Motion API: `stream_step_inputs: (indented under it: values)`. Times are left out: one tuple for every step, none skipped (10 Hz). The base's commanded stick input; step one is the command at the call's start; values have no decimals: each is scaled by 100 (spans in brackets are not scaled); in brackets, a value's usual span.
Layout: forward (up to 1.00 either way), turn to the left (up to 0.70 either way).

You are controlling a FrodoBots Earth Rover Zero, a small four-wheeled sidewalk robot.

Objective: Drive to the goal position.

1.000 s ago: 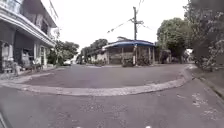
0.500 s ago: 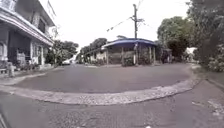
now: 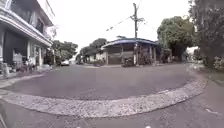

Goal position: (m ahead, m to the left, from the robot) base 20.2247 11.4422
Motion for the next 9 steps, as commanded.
stream_step_inputs:
  values:
    - [70,0]
    - [70,0]
    - [70,0]
    - [70,0]
    - [70,0]
    - [70,0]
    - [70,0]
    - [70,0]
    - [70,0]
